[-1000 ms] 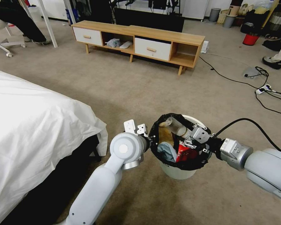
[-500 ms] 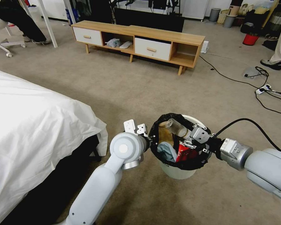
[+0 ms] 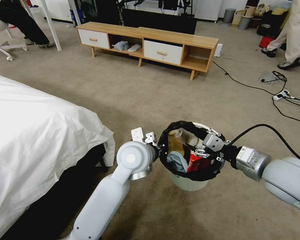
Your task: Pick up the trash bin, then pick up the garbage from the floor and place it into the trash bin.
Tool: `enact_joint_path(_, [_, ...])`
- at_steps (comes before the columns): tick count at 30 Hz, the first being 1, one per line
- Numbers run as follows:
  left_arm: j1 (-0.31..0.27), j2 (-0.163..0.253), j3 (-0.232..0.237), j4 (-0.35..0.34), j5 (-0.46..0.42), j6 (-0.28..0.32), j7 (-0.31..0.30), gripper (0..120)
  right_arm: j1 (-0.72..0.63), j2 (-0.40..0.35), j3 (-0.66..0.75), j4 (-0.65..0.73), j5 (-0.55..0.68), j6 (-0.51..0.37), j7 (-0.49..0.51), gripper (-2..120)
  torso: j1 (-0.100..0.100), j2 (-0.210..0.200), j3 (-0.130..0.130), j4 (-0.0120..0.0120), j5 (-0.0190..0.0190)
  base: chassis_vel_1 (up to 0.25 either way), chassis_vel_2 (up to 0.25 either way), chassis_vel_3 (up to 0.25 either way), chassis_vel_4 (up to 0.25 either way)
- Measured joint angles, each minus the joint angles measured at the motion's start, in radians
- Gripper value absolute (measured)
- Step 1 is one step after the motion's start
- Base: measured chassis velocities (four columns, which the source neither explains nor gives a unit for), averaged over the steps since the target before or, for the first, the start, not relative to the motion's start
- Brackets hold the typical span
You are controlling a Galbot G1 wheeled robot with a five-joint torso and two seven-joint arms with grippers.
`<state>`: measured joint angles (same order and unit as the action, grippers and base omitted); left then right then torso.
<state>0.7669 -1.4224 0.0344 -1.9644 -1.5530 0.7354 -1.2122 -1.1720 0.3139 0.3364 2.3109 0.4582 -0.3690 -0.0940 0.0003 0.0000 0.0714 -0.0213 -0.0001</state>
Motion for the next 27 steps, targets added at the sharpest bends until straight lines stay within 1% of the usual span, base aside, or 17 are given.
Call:
enact_joint_path(1, [0.001,0.001,-0.002,0.0,0.001,0.0,0.0,1,0.001,-0.002,0.003,0.003,0.003,0.0,0.001,80,0.0,0.0,0.0,0.0,0.0,0.0,0.0,0.0,0.0])
enact_joint_path(3, [0.002,0.001,-0.003,0.0,0.002,0.0,0.0,1,0.001,-0.003,0.005,0.005,0.005,0.0,0.002,81,0.0,0.0,0.0,0.0,0.0,0.0,0.0,0.0,0.0])
enact_joint_path(5, [0.004,0.004,-0.007,0.0,0.003,0.0,0.002,1,0.002,-0.008,0.01,0.012,0.013,-0.001,0.005,88,0.0,0.0,0.0,0.0,0.0,0.0,0.0,0.0,0.0])
enact_joint_path(6, [0.004,0.004,-0.007,0.0,0.003,0.0,0.002,1,0.002,-0.008,0.01,0.012,0.013,-0.001,0.005,88,0.0,0.0,0.0,0.0,0.0,0.0,0.0,0.0,0.0])
enact_joint_path(7, [0.005,0.005,-0.008,0.0,0.004,0.0,0.003,1,0.003,-0.009,0.012,0.014,0.015,-0.001,0.006,90,0.0,0.0,0.0,0.0,0.0,0.0,0.0,0.0,0.0])
enact_joint_path(8, [0.007,0.006,-0.01,0.0,0.005,0.0,0.003,1,0.003,-0.012,0.015,0.02,0.02,-0.001,0.011,96,0.0,0.0,0.0,0.0001,0.0,0.0,0.0,0.0,0.0])
enact_joint_path(11, [0.012,0.009,-0.013,-0.001,0.005,0.0,0.005,1,0.003,-0.013,0.022,0.029,0.03,-0.003,0.024,99,0.0,0.0,0.0,0.0001,0.0,0.0,0.0,0.0,0.0])
enact_joint_path(18, [0.025,0.016,-0.023,-0.007,0.009,0.0,0.008,1,0.002,-0.007,0.028,0.043,0.043,0.002,0.036,100,0.0,0.0,0.0,0.0001,0.0,0.0,0.0,0.0,0.0])
enact_joint_path(27, [0.026,0.025,-0.029,-0.01,0.01,0.0,0.009,1,-0.001,-0.006,0.027,0.048,0.049,0.003,0.036,100,0.0,0.0,0.0,0.0,0.0,0.0,0.0,0.0,0.0])
